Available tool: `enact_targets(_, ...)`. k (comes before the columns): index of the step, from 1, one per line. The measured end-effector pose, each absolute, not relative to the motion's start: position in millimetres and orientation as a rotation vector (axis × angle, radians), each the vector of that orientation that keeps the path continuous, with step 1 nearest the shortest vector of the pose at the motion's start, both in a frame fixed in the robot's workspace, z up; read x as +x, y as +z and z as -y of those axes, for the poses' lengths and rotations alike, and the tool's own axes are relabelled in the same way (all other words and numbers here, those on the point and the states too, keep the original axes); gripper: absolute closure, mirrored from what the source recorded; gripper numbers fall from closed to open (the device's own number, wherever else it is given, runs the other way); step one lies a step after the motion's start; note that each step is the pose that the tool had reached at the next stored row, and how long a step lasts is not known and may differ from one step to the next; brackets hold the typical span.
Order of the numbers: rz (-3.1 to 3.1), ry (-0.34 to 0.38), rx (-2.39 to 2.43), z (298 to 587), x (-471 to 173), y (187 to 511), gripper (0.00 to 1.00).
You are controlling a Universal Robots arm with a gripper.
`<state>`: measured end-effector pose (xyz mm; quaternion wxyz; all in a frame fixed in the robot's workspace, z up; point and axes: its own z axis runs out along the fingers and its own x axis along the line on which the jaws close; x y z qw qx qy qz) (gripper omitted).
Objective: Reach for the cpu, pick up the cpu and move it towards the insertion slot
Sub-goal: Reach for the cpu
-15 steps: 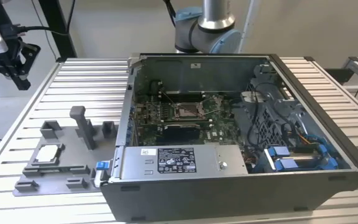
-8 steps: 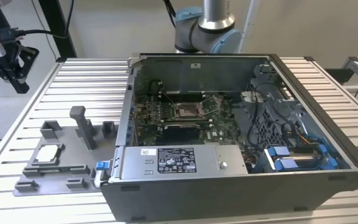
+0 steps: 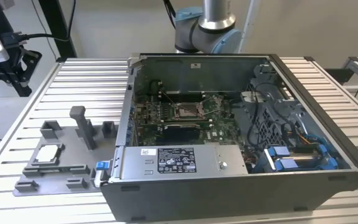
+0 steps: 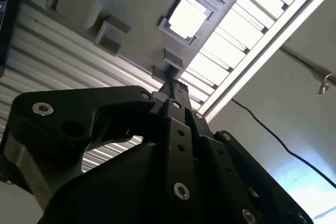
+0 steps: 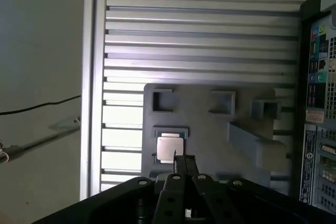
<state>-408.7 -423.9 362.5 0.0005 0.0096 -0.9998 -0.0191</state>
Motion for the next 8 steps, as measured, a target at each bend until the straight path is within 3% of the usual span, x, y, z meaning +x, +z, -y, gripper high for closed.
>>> enact_targets(8, 3.14, -0.06, 0.03, 442, -408, 360, 1.0)
